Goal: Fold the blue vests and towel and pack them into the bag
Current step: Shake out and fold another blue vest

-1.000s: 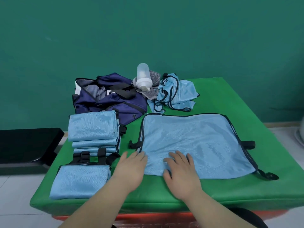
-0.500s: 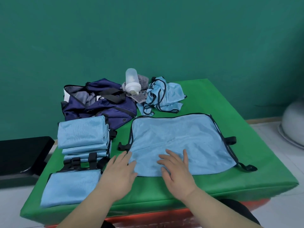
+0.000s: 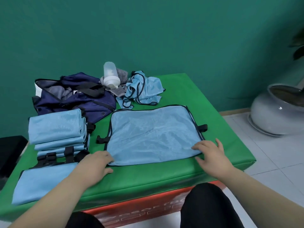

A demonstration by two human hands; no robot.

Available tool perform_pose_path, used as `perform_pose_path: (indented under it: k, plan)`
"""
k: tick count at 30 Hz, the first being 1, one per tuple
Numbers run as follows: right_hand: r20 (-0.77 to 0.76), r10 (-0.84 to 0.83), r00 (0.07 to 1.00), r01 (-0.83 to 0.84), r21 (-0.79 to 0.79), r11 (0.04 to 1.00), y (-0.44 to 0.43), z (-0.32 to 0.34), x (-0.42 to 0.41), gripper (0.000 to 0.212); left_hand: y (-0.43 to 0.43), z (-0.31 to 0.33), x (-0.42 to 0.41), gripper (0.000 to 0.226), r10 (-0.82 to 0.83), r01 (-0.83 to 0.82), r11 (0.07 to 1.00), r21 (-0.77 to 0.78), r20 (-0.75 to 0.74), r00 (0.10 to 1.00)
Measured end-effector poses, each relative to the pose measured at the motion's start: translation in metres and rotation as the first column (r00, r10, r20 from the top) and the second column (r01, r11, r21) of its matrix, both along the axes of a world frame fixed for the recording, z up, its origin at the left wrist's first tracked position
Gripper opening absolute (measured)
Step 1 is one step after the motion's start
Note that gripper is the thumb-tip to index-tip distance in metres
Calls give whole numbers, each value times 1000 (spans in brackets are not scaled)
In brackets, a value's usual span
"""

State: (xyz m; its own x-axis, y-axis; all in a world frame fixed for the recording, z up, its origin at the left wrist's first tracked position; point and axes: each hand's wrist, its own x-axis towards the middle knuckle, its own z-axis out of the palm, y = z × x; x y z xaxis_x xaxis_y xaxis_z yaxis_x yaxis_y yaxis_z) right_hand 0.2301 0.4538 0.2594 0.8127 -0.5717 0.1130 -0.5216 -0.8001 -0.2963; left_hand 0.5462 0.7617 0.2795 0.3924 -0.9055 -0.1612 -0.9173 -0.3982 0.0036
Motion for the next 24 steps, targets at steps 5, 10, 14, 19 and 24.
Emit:
perform_pose_path:
  k: [5,10,14,19,24]
  plan:
    - [-20,38,999,-37,47,998,-31,0,-4,31,-1,-4,9,30,-1,2,1000,-27,15,1000]
    - [-41,61,997,-62,-11,998,-44,-1,-9,24,2,-14,10,24,65,-66,995,-69,-12,998]
    - [-82,83,993,-81,32,996,-44,5,-16,25,7,-12,5,13,91,-92,991,-92,-16,996]
    - [-141,21,990,10,213,977,-35,25,-20,28,18,0,-2,15,102,-119,983,-138,-124,987]
    - [-226,14,974,62,327,943,-27,52,-22,26,35,27,-15,15,145,-170,982,-83,-247,958]
